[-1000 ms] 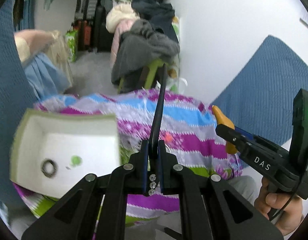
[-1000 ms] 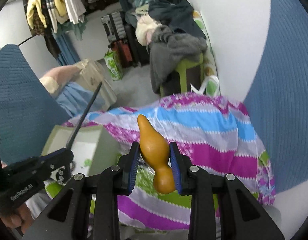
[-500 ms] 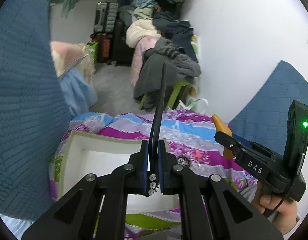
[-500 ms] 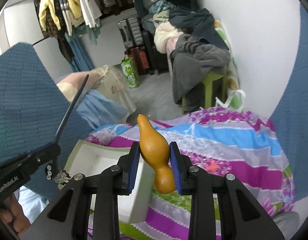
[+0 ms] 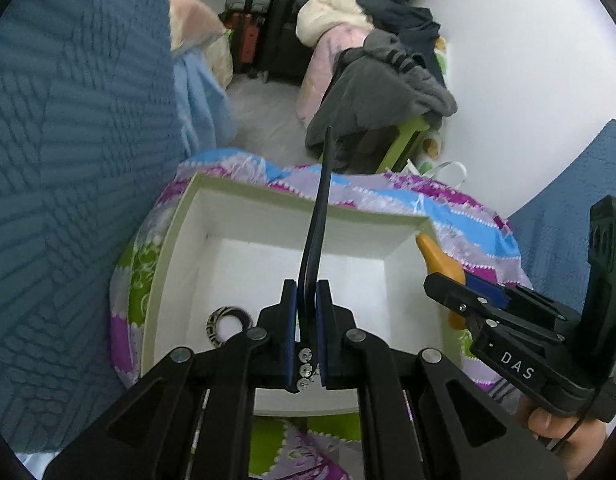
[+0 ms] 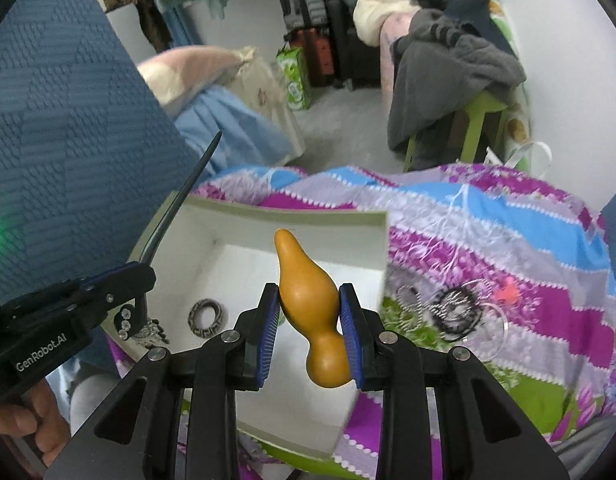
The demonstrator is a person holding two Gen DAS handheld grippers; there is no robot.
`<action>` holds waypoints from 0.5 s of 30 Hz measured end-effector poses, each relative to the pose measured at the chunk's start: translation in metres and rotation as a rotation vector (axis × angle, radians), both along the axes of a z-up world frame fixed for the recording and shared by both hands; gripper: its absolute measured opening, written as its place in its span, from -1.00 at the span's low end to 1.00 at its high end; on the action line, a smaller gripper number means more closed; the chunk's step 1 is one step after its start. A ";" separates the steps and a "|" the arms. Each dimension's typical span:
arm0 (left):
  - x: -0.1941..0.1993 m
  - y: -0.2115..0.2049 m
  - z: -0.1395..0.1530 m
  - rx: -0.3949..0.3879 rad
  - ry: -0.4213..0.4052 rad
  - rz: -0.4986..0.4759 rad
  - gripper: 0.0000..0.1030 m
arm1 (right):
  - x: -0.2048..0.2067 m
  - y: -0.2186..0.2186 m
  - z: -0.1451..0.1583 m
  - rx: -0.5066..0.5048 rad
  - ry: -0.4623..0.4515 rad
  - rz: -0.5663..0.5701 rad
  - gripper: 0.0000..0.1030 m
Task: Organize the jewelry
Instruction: 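Lower the hairpin and pendant into the green box and open both grippers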
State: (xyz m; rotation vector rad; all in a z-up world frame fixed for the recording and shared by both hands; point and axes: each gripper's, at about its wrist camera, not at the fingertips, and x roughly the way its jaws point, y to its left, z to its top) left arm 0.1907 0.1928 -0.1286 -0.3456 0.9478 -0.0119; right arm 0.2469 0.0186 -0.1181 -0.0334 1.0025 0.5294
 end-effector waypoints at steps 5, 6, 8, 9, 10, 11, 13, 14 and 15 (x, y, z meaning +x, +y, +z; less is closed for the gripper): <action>-0.002 0.005 -0.018 -0.003 0.036 0.005 -0.83 | 0.001 0.010 -0.020 -0.025 0.035 0.020 -0.46; -0.003 0.005 -0.021 -0.005 0.042 0.005 -0.83 | 0.001 0.010 -0.022 -0.024 0.040 0.022 -0.46; -0.002 0.005 -0.024 -0.008 0.050 0.004 -0.83 | 0.003 0.010 -0.025 -0.011 0.058 0.032 -0.40; -0.002 0.005 -0.024 -0.010 0.050 0.001 -0.83 | 0.003 0.010 -0.025 -0.007 0.061 0.034 -0.32; -0.001 0.004 -0.023 -0.011 0.047 -0.001 -0.83 | 0.003 0.008 -0.023 0.002 0.061 0.037 -0.23; -0.002 0.003 -0.021 -0.014 0.041 -0.009 -0.83 | 0.002 0.007 -0.021 0.006 0.057 0.040 -0.23; -0.003 -0.002 -0.015 0.004 0.036 -0.026 -0.80 | 0.001 0.005 -0.015 0.015 0.048 0.051 -0.18; -0.004 -0.005 -0.012 0.015 0.037 -0.029 -0.76 | 0.000 0.002 -0.011 0.025 0.040 0.060 -0.17; -0.003 -0.006 -0.010 0.019 0.036 -0.027 -0.58 | -0.001 0.001 -0.008 0.029 0.033 0.063 -0.17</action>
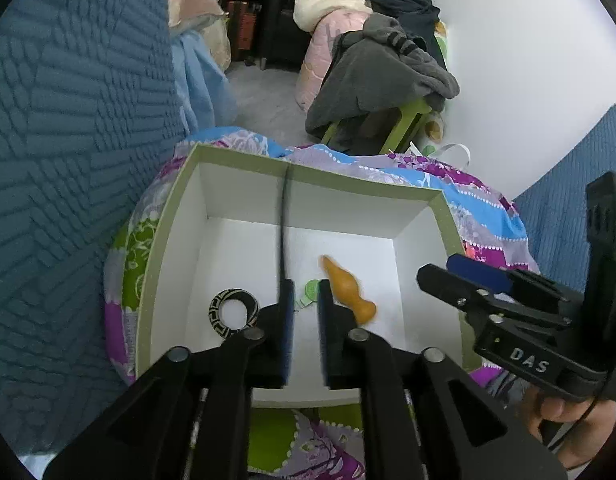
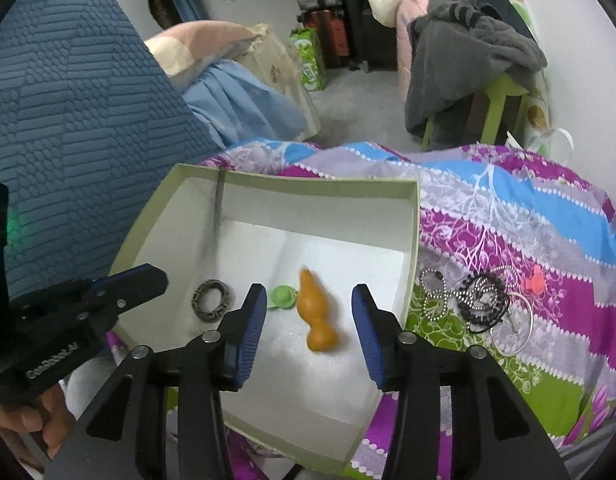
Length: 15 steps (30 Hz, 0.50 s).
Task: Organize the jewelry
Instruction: 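Lower the hairpin and pendant into the green box and open both grippers, then move both grippers back toward the chains and pink charm on the sheet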
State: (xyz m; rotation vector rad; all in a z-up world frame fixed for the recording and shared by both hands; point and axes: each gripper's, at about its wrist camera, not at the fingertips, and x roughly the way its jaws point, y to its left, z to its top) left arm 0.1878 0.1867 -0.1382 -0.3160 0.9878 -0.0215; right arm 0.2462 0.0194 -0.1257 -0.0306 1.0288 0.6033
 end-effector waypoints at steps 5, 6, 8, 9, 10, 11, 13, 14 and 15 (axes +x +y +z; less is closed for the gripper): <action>-0.005 -0.006 0.021 0.005 -0.046 0.017 -0.25 | -0.007 -0.017 0.032 0.027 -0.076 0.004 -0.17; -0.007 -0.008 0.026 0.006 -0.057 0.021 -0.25 | -0.007 -0.020 0.036 0.034 -0.084 0.003 -0.17; -0.010 -0.011 0.039 0.016 -0.082 0.032 -0.25 | -0.009 -0.030 0.050 0.049 -0.114 -0.003 -0.17; -0.010 -0.013 0.045 0.017 -0.094 0.035 -0.25 | -0.009 -0.034 0.054 0.051 -0.123 -0.006 -0.17; -0.012 -0.015 0.050 0.017 -0.105 0.040 -0.25 | -0.010 -0.039 0.061 0.054 -0.139 -0.009 -0.17; -0.013 -0.018 0.056 0.014 -0.117 0.047 -0.25 | -0.011 -0.045 0.067 0.058 -0.155 -0.009 -0.17; -0.016 -0.025 0.067 0.006 -0.146 0.054 -0.25 | -0.014 -0.056 0.076 0.060 -0.181 -0.009 -0.17; -0.017 -0.028 0.071 0.006 -0.156 0.055 -0.25 | -0.016 -0.062 0.082 0.060 -0.198 -0.008 -0.17; -0.018 -0.033 0.076 0.006 -0.169 0.056 -0.25 | -0.018 -0.068 0.086 0.058 -0.213 -0.008 -0.17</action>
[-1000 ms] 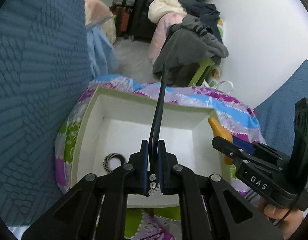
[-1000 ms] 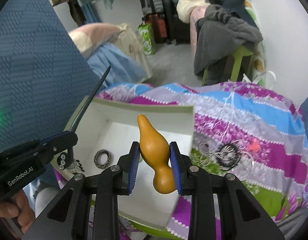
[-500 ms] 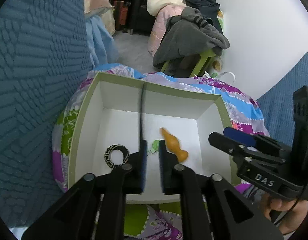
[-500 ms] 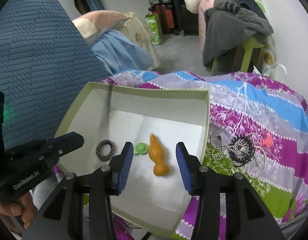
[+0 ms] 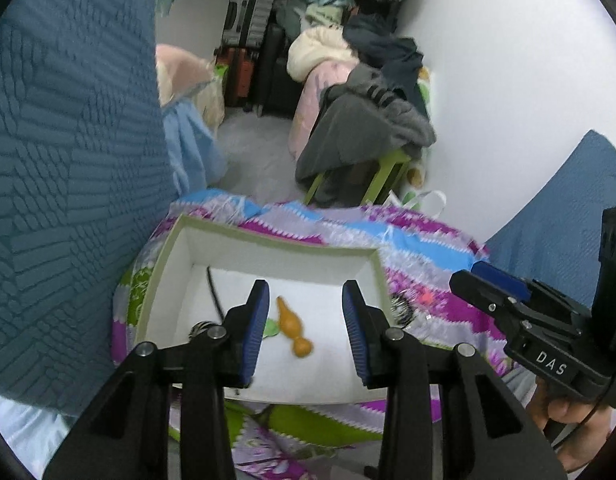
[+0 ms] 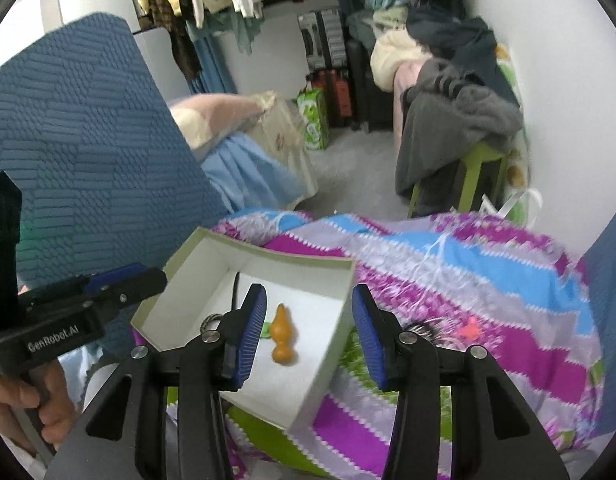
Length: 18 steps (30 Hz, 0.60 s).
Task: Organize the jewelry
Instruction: 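Move both grippers back toward the chains and pink charm on the sheet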
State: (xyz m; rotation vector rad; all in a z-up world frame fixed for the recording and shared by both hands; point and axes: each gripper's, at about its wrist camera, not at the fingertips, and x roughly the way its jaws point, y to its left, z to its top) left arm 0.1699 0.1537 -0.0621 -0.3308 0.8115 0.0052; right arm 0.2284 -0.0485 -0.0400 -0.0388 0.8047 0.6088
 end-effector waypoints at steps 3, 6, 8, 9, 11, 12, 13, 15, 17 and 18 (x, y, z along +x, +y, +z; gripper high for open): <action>-0.002 -0.015 0.013 -0.008 -0.039 0.003 -0.25 | -0.003 -0.014 0.008 -0.002 -0.033 -0.001 -0.17; -0.002 -0.031 0.020 -0.018 -0.062 0.001 -0.25 | -0.004 -0.031 0.014 -0.006 -0.059 -0.006 -0.17; -0.001 -0.043 0.023 -0.022 -0.074 -0.007 -0.25 | -0.003 -0.042 0.015 -0.006 -0.068 -0.015 -0.17; 0.000 -0.049 0.023 -0.025 -0.079 -0.010 -0.25 | -0.004 -0.047 0.015 -0.005 -0.072 -0.019 -0.17; 0.001 -0.060 0.022 -0.035 -0.084 -0.020 -0.25 | -0.003 -0.062 0.012 -0.005 -0.081 -0.033 -0.17; 0.003 -0.065 0.020 -0.039 -0.084 -0.023 -0.25 | -0.002 -0.069 0.009 -0.005 -0.078 -0.042 -0.17; 0.005 -0.070 0.018 -0.045 -0.082 -0.027 -0.25 | -0.001 -0.075 0.006 -0.003 -0.074 -0.049 -0.17; 0.009 -0.082 0.010 -0.074 -0.068 -0.045 -0.25 | 0.001 -0.090 -0.003 -0.002 -0.067 -0.072 -0.17; 0.011 -0.096 0.001 -0.081 -0.049 -0.068 -0.25 | 0.003 -0.103 -0.010 -0.001 -0.061 -0.090 -0.18; 0.013 -0.103 -0.003 -0.076 -0.039 -0.080 -0.25 | 0.005 -0.112 -0.018 -0.006 -0.054 -0.107 -0.18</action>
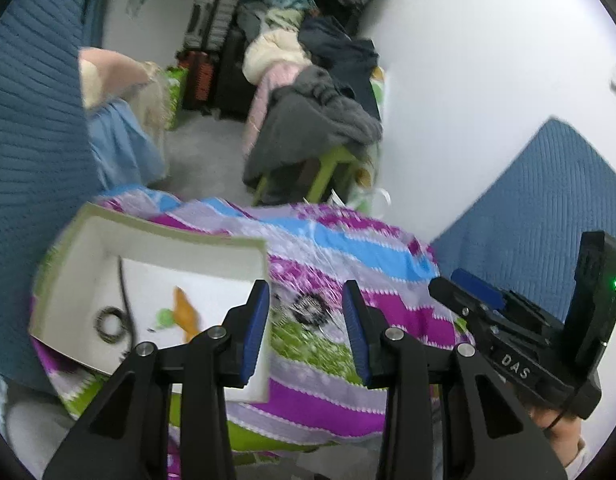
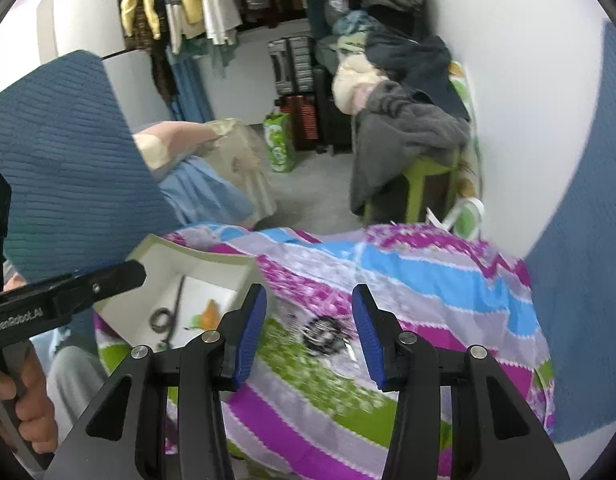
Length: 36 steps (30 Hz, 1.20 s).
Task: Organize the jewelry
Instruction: 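Move both grippers back toward the chains and pink charm on the sheet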
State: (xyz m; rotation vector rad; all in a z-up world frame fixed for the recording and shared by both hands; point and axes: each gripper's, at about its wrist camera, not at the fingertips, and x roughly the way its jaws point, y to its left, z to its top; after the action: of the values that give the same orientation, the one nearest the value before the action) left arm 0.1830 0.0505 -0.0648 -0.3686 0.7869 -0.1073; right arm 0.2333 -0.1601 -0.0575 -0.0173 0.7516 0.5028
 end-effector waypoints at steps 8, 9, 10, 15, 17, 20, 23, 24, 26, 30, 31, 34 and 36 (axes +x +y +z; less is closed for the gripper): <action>0.009 -0.048 -0.029 0.018 0.042 -0.088 -0.25 | 0.006 -0.044 -0.040 -0.009 0.035 -0.040 -0.18; 0.011 -0.051 -0.034 0.010 0.051 -0.095 -0.25 | 0.008 -0.047 -0.045 -0.007 0.041 -0.042 -0.18; 0.013 -0.056 -0.041 0.002 0.061 -0.099 -0.25 | 0.011 -0.051 -0.054 -0.007 0.052 -0.042 -0.18; 0.025 -0.072 -0.068 -0.019 0.112 -0.109 -0.26 | 0.030 -0.058 -0.089 0.009 0.117 -0.034 -0.18; 0.031 -0.076 -0.079 -0.022 0.126 -0.109 -0.26 | 0.036 -0.058 -0.100 0.023 0.136 -0.019 -0.18; 0.042 -0.083 -0.092 -0.003 0.134 -0.136 -0.31 | 0.048 -0.054 -0.116 0.006 0.153 0.009 -0.28; 0.053 -0.087 -0.102 0.023 0.135 -0.152 -0.34 | 0.063 -0.048 -0.133 0.006 0.183 0.047 -0.33; 0.057 -0.086 -0.106 0.017 0.139 -0.151 -0.36 | 0.066 -0.047 -0.136 0.006 0.187 0.056 -0.34; 0.065 -0.086 -0.114 0.022 0.147 -0.152 -0.43 | 0.075 -0.041 -0.145 -0.009 0.186 0.084 -0.34; 0.083 -0.091 -0.130 0.056 0.169 -0.175 -0.46 | 0.095 -0.033 -0.160 0.000 0.197 0.116 -0.34; 0.088 -0.092 -0.135 0.068 0.170 -0.185 -0.46 | 0.099 -0.031 -0.163 -0.008 0.204 0.116 -0.34; 0.098 -0.095 -0.144 0.104 0.174 -0.203 -0.46 | 0.108 -0.027 -0.169 -0.007 0.216 0.119 -0.37; 0.104 -0.097 -0.149 0.127 0.177 -0.215 -0.46 | 0.112 -0.027 -0.172 -0.003 0.227 0.121 -0.39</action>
State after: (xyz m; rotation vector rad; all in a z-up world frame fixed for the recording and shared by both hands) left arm 0.2866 -0.0460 -0.2134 -0.1731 1.0019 -0.2274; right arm 0.3456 -0.1870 -0.2299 -0.0084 0.9774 0.6258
